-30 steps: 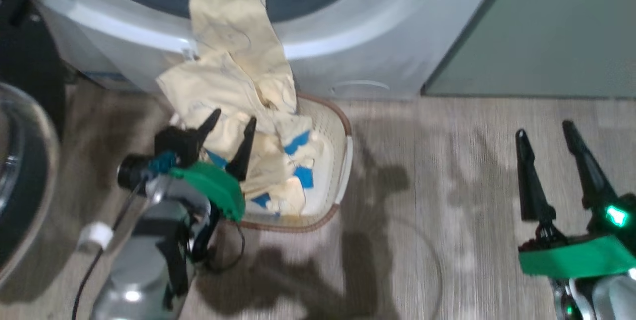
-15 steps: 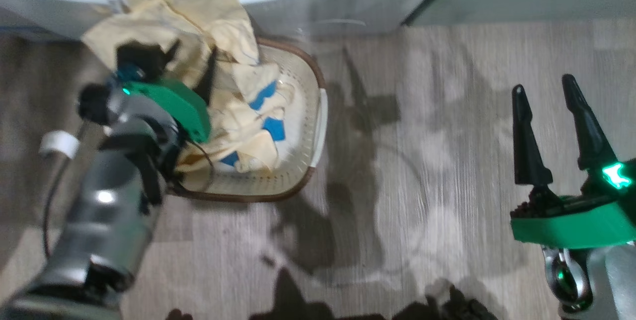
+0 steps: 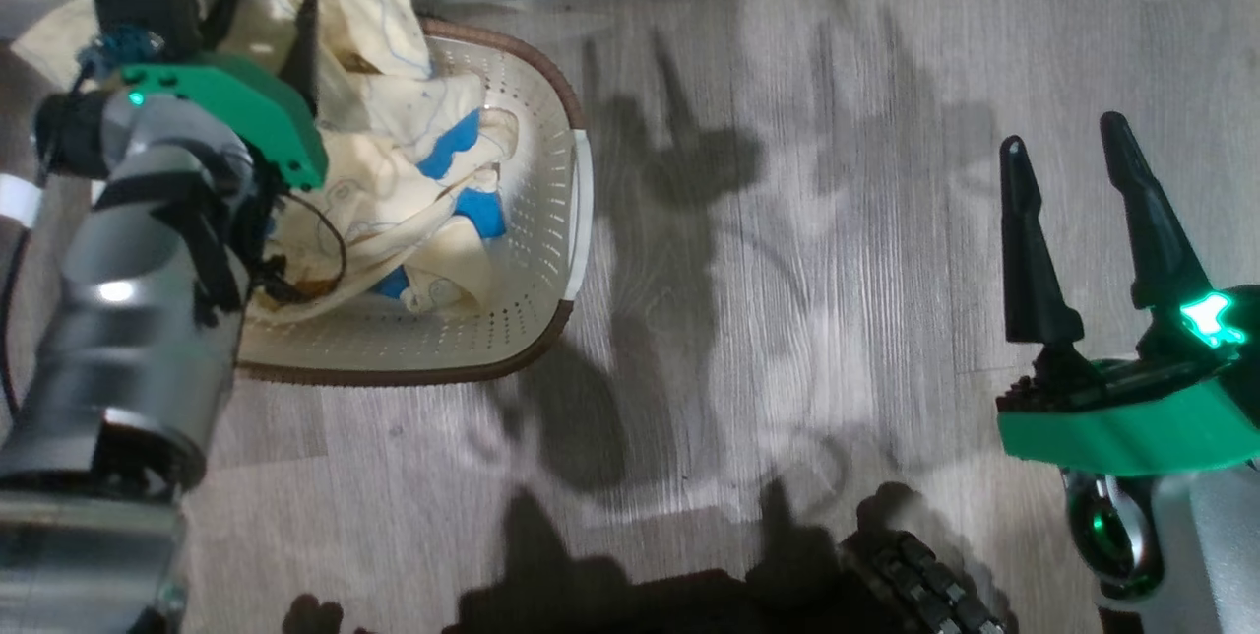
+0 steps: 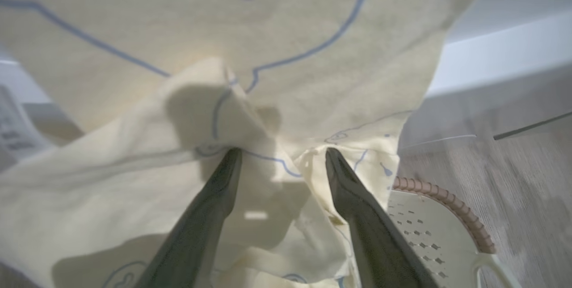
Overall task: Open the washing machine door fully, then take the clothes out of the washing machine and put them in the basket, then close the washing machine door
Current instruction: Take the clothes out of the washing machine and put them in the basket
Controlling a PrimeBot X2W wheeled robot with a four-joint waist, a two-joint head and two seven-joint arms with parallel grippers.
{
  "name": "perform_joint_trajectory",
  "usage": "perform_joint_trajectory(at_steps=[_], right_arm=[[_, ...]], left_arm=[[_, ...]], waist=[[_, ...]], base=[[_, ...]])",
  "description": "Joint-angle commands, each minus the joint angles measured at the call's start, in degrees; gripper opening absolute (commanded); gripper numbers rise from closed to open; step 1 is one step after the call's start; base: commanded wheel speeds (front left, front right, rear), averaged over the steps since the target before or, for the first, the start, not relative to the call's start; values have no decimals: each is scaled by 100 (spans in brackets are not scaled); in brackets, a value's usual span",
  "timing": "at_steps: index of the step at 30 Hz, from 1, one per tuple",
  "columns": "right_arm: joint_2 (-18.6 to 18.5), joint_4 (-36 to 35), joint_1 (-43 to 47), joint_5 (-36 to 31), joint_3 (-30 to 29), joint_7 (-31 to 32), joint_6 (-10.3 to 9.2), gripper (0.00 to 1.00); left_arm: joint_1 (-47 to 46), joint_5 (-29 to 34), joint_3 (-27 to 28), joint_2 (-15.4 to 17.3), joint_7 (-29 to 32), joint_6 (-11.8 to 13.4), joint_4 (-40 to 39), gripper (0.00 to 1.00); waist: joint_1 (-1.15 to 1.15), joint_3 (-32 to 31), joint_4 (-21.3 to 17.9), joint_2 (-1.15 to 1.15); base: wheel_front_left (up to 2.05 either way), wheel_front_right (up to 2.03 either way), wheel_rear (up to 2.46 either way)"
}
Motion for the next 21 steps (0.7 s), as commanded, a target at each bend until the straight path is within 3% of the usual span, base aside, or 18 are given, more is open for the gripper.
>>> perform_joint_trajectory(at_steps=[1, 5, 6, 8, 10, 11, 21], right_arm=[[17, -180, 52, 19, 124, -54, 20, 100], [26, -172, 53, 26, 144, -54, 20, 100], [29, -170, 52, 29, 150, -54, 20, 100], [32, -167, 52, 34, 160, -54, 20, 100], [36, -165, 49, 41, 169, -54, 20, 100], [38, -163, 43, 44, 174, -54, 20, 100], [47, -144, 14, 64, 130, -54, 20, 100]], left_arm=[[-83, -56, 139, 278, -60, 41, -59, 100], [-243, -77, 151, 278, -120, 116, 99, 100], [-273, -90, 161, 279, -131, 129, 129, 93], [-328, -132, 186, 269, -148, 123, 187, 58], [-373, -151, 194, 273, -161, 129, 239, 5], [-396, -165, 204, 277, -167, 130, 256, 0], [-389, -213, 167, 190, -189, 71, 370, 0]], waist=[[0, 13, -22, 0], [0, 32, -67, 0], [0, 36, -80, 0], [0, 42, -105, 0], [0, 52, -127, 0], [0, 60, -138, 0], [0, 80, -104, 0]], base=[[0, 0, 0], [0, 0, 0], [0, 0, 0], [0, 0, 0], [0, 0, 0], [0, 0, 0], [0, 0, 0]])
